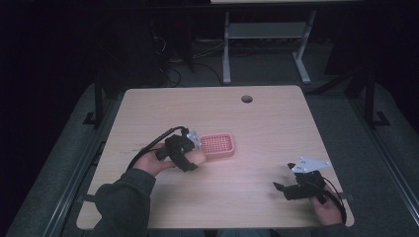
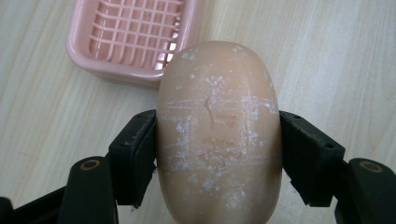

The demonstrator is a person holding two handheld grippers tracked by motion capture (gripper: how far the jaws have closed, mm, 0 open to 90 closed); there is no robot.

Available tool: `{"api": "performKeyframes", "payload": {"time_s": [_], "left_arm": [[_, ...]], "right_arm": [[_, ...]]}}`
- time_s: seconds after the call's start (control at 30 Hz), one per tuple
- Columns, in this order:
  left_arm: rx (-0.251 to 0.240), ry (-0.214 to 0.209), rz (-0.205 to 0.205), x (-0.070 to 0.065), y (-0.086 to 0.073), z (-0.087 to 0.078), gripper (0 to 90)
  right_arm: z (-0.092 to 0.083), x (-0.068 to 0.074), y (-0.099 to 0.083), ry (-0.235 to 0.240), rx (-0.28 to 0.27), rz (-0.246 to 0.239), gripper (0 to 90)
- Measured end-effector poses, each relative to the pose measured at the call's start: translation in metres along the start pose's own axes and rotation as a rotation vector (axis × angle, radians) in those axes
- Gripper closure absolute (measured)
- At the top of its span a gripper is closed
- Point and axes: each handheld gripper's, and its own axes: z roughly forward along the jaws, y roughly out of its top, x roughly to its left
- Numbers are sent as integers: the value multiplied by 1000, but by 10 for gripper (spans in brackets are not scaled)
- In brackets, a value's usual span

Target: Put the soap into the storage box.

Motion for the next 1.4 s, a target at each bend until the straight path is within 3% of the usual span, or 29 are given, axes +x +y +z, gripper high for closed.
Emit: {"api": "performKeyframes", "payload": {"time_s": [0.6, 1.17, 1.4], "left_arm": [[22, -7, 17, 10, 16, 0, 323], [-13, -14, 17, 20, 35, 1, 323], [6, -8, 33, 23, 44, 3, 323]], "right_arm": [[0, -1, 0, 2, 3, -2, 141], [0, -3, -1, -1, -4, 7, 141], [-1, -3, -1, -2, -4, 6, 141]]}}
